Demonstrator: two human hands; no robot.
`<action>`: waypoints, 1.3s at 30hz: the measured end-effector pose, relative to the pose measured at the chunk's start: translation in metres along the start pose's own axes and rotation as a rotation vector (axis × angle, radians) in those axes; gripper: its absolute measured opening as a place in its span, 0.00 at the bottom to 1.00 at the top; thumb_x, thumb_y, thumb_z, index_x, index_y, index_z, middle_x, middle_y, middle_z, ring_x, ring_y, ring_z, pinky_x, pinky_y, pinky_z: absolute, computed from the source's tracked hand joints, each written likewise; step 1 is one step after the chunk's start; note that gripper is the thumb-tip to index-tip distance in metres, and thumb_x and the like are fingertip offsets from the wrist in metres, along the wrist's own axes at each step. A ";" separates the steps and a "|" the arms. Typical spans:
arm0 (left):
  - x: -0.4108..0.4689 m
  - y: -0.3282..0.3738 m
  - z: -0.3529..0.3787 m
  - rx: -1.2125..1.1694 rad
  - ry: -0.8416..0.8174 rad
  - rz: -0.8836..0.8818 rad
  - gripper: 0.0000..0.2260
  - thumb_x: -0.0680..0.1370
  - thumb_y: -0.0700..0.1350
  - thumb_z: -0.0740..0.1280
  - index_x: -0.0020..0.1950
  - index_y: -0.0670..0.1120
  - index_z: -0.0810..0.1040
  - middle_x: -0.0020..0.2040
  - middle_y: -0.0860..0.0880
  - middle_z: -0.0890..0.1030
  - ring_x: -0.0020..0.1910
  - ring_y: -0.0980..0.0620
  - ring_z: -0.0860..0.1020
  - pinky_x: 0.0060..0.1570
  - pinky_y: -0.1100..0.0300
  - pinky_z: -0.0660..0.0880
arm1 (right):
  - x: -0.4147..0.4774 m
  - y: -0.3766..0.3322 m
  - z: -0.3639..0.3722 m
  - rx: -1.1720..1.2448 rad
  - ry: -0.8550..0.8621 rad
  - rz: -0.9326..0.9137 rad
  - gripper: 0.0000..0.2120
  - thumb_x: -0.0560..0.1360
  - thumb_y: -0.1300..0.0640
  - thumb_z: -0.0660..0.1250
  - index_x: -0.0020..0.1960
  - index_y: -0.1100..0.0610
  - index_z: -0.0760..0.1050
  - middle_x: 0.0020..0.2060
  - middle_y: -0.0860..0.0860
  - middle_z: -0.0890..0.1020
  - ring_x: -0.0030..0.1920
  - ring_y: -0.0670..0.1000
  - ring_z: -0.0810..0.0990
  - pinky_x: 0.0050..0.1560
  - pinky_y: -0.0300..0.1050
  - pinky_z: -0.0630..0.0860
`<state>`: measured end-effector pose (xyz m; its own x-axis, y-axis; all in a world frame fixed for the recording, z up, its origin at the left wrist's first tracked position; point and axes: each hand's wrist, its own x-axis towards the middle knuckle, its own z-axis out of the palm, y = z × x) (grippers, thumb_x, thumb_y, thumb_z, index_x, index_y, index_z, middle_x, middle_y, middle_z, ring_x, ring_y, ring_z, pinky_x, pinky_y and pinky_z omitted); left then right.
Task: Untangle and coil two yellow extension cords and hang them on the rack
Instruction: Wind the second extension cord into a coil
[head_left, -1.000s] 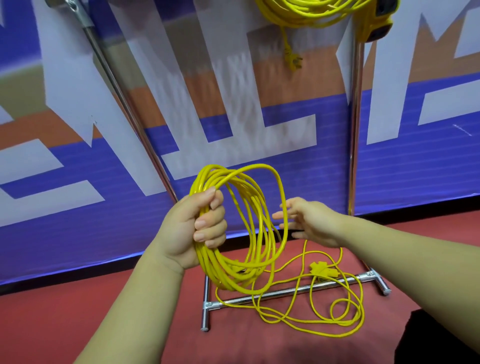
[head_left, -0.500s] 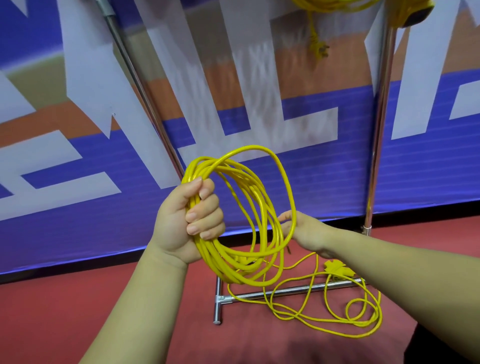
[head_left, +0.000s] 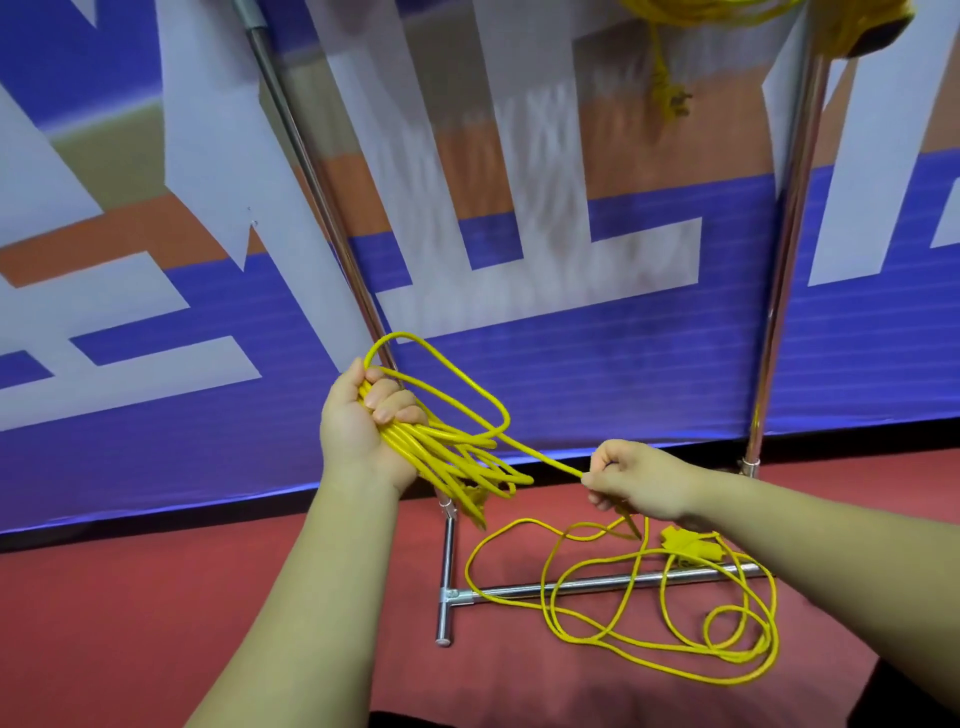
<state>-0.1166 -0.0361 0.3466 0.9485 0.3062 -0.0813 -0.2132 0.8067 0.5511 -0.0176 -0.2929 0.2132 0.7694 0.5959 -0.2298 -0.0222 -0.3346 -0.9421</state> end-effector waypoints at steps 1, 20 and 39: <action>0.001 0.002 -0.003 -0.011 0.023 0.010 0.14 0.81 0.52 0.60 0.36 0.50 0.70 0.22 0.55 0.64 0.17 0.59 0.64 0.21 0.69 0.63 | -0.002 0.001 -0.002 -0.013 -0.015 0.000 0.05 0.79 0.59 0.68 0.47 0.59 0.74 0.38 0.54 0.85 0.37 0.49 0.82 0.42 0.47 0.74; -0.021 -0.088 0.004 0.957 -0.105 -0.054 0.05 0.79 0.38 0.68 0.50 0.44 0.84 0.41 0.42 0.82 0.29 0.51 0.74 0.31 0.58 0.73 | -0.062 -0.090 -0.023 -0.245 0.076 -0.348 0.03 0.75 0.60 0.72 0.47 0.54 0.84 0.38 0.50 0.86 0.34 0.42 0.79 0.42 0.41 0.77; -0.024 -0.084 0.038 0.764 -0.239 -0.052 0.04 0.80 0.37 0.63 0.47 0.42 0.75 0.35 0.45 0.75 0.25 0.56 0.67 0.23 0.65 0.66 | -0.077 -0.096 -0.059 0.073 0.036 -0.379 0.08 0.77 0.64 0.70 0.46 0.59 0.70 0.35 0.59 0.80 0.31 0.50 0.77 0.36 0.45 0.78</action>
<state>-0.1128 -0.1308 0.3340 0.9958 0.0914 0.0103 -0.0304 0.2211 0.9748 -0.0367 -0.3493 0.3360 0.7540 0.6406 0.1454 0.2233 -0.0418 -0.9739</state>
